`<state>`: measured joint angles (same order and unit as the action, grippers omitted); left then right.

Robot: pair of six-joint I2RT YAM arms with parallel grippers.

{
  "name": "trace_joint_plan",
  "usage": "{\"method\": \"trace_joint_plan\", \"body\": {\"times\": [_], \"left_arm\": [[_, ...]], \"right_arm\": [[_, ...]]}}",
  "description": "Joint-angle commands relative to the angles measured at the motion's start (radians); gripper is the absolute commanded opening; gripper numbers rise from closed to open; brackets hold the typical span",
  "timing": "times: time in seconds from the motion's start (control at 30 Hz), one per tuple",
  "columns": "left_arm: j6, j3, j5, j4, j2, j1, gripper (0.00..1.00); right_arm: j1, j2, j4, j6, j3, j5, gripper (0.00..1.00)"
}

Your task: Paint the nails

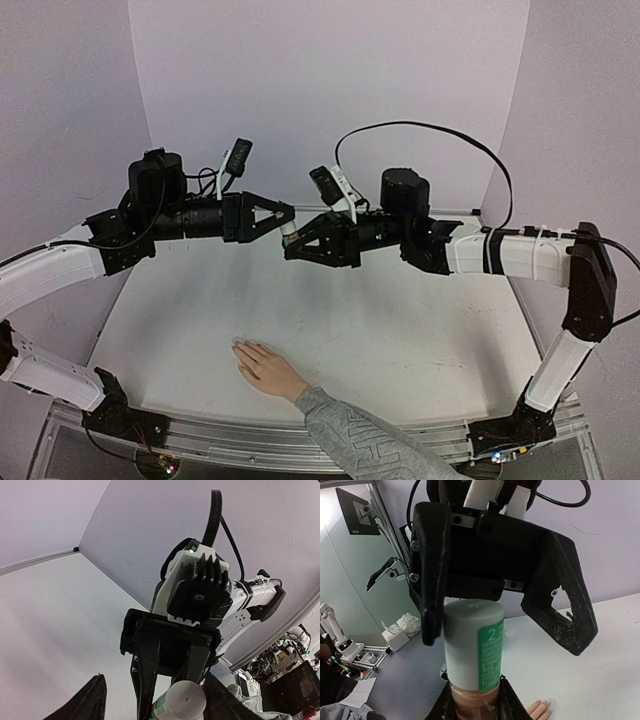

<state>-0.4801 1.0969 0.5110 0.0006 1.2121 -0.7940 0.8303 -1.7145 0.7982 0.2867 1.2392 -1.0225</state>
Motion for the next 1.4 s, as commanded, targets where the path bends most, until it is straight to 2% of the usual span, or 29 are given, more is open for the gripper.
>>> {"method": "trace_joint_plan", "body": {"times": [0.0, 0.3, 0.33, 0.5, 0.6, 0.67, 0.73, 0.77, 0.8, 0.87, 1.0, 1.17, 1.23, 1.37], "left_arm": [[-0.003, 0.014, 0.041, 0.065, 0.004, -0.003, 0.60], [0.016, 0.019, 0.047, 0.065, 0.025, -0.004, 0.34], [0.018, 0.018, 0.037, 0.064, 0.028, -0.004, 0.30], [0.019, 0.005, -0.039, 0.058, 0.027, -0.004, 0.22], [0.015, 0.008, -0.084, 0.045, 0.037, -0.004, 0.16], [0.009, 0.016, -0.111, 0.034, 0.048, -0.004, 0.12], [0.008, 0.023, -0.122, 0.027, 0.057, -0.004, 0.10], [0.008, 0.027, -0.129, 0.024, 0.059, -0.004, 0.09], [0.009, 0.028, -0.133, 0.021, 0.061, -0.004, 0.09], [0.013, 0.029, -0.142, 0.015, 0.064, -0.004, 0.09], [0.015, 0.027, -0.142, 0.006, 0.062, -0.004, 0.10], [0.015, 0.025, -0.140, 0.006, 0.050, -0.004, 0.18], [0.015, 0.023, -0.132, 0.006, 0.045, -0.004, 0.28], [0.018, 0.016, -0.123, 0.006, 0.028, -0.004, 0.63]], "right_arm": [[-0.003, -0.015, 0.100, 0.037, 0.057, -0.054, 0.00], [-0.008, -0.017, 0.100, 0.026, 0.058, 0.100, 0.00], [-0.008, -0.012, 0.099, 0.022, 0.053, 0.152, 0.00], [-0.007, 0.022, 0.090, -0.007, 0.017, 0.448, 0.00], [0.028, 0.033, 0.035, -0.073, 0.012, 0.829, 0.00], [0.152, 0.020, -0.031, -0.204, 0.054, 1.263, 0.00], [0.254, -0.036, -0.026, -0.325, 0.107, 1.770, 0.00], [0.277, -0.072, -0.016, -0.362, 0.139, 1.916, 0.00], [0.289, -0.095, -0.012, -0.385, 0.162, 1.984, 0.00], [0.293, -0.102, -0.004, -0.393, 0.163, 1.943, 0.00], [0.293, -0.061, 0.014, -0.381, 0.130, 1.662, 0.00], [0.288, -0.026, 0.023, -0.379, 0.104, 1.489, 0.00], [0.281, -0.008, 0.025, -0.373, 0.090, 1.419, 0.00], [0.250, 0.034, 0.025, -0.341, 0.053, 1.277, 0.00]]}}
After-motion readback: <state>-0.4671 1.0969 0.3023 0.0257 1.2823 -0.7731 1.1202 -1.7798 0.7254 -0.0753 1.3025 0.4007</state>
